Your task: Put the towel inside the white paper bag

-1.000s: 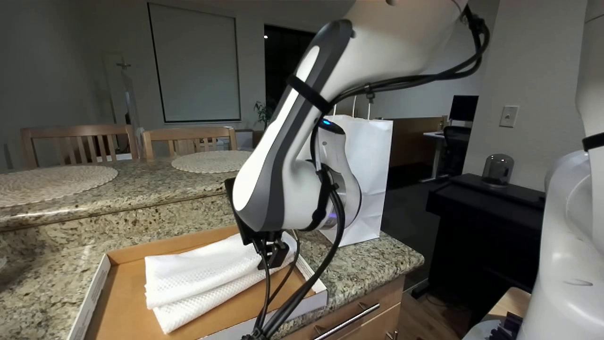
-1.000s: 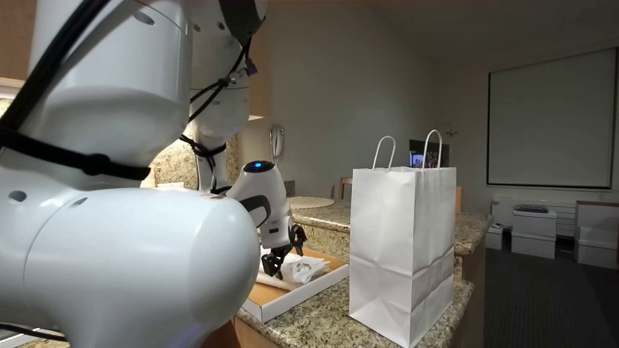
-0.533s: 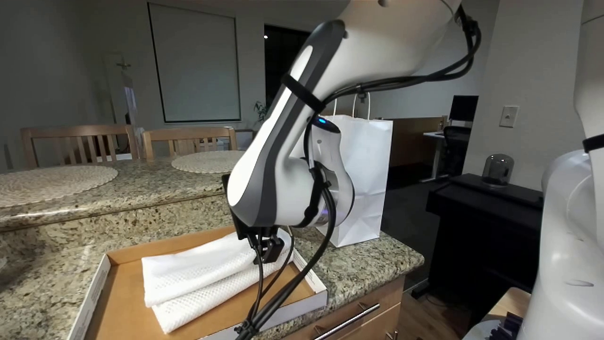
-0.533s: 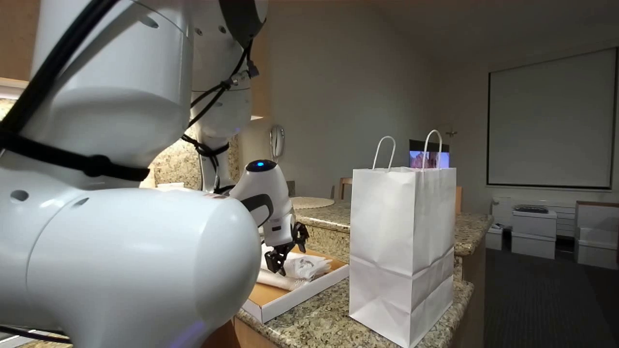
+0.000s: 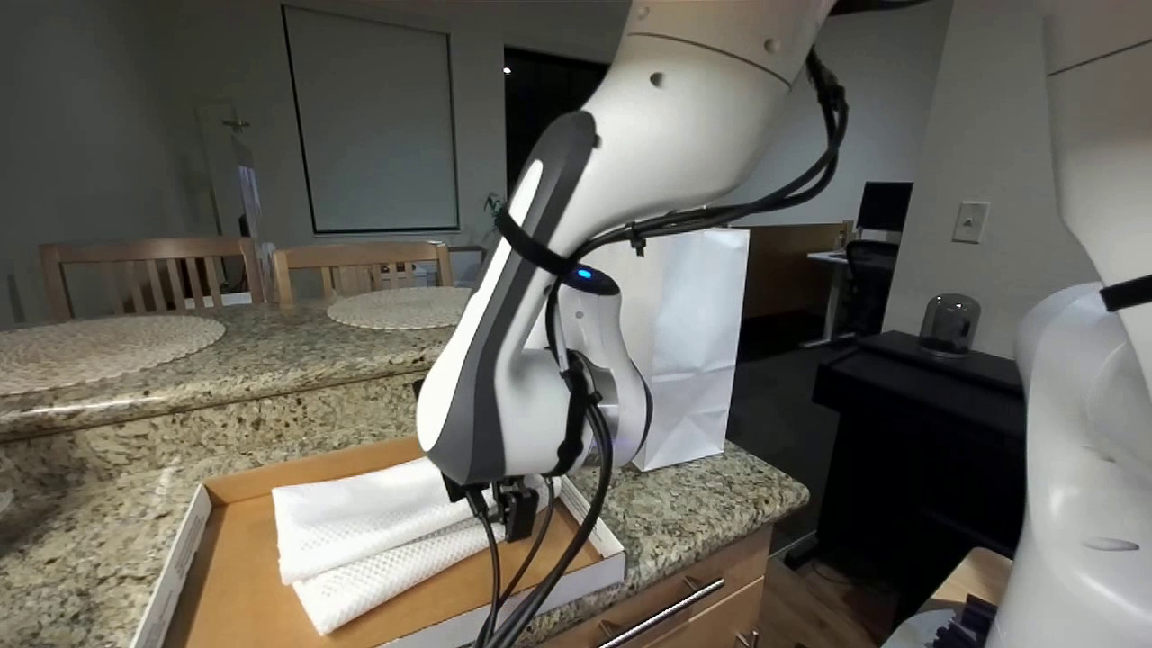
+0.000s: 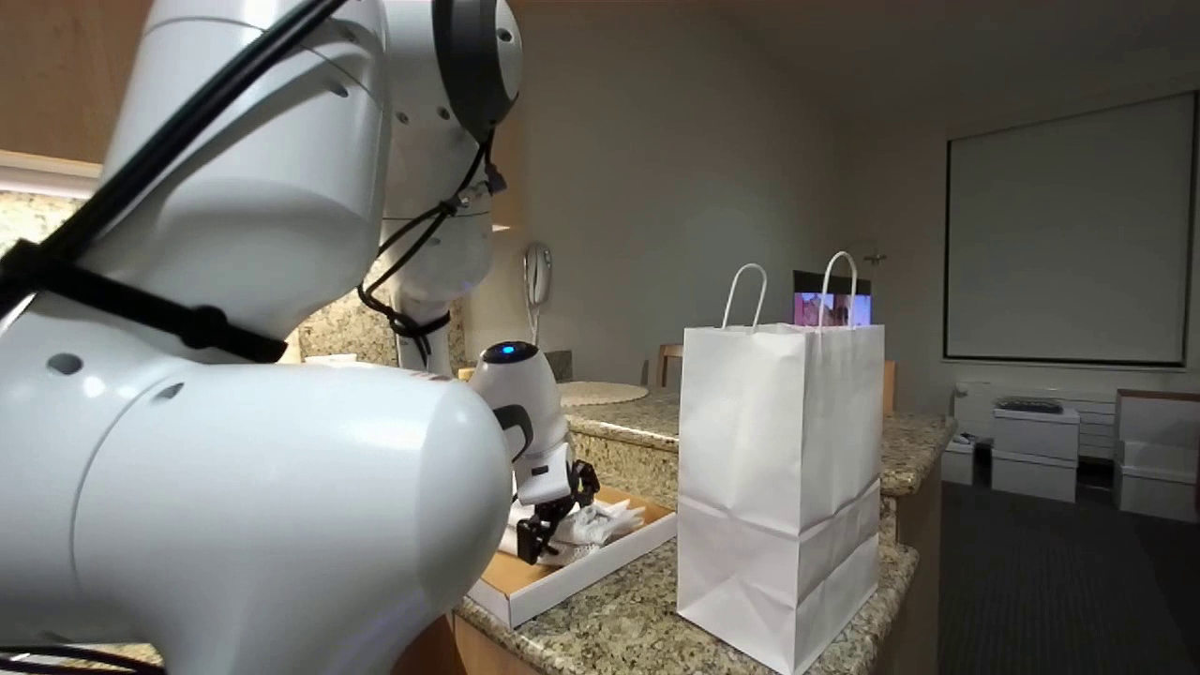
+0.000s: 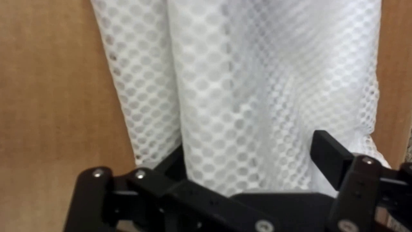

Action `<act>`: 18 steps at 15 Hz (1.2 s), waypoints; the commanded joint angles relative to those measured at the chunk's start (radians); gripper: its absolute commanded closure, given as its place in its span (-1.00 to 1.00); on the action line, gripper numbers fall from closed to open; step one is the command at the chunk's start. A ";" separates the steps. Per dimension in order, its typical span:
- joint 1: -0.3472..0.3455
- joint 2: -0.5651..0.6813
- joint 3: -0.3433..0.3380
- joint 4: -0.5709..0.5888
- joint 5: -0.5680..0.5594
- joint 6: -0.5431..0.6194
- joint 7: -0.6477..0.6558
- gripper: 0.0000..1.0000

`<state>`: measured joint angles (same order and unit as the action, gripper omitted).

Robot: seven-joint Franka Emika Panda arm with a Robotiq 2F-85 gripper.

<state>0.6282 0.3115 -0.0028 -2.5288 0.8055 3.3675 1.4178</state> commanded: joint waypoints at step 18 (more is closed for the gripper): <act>-0.002 -0.229 -0.154 0.089 -0.153 -0.702 -0.298 0.88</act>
<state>0.8039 0.1374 -0.2909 -2.4485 0.6924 2.8353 1.1729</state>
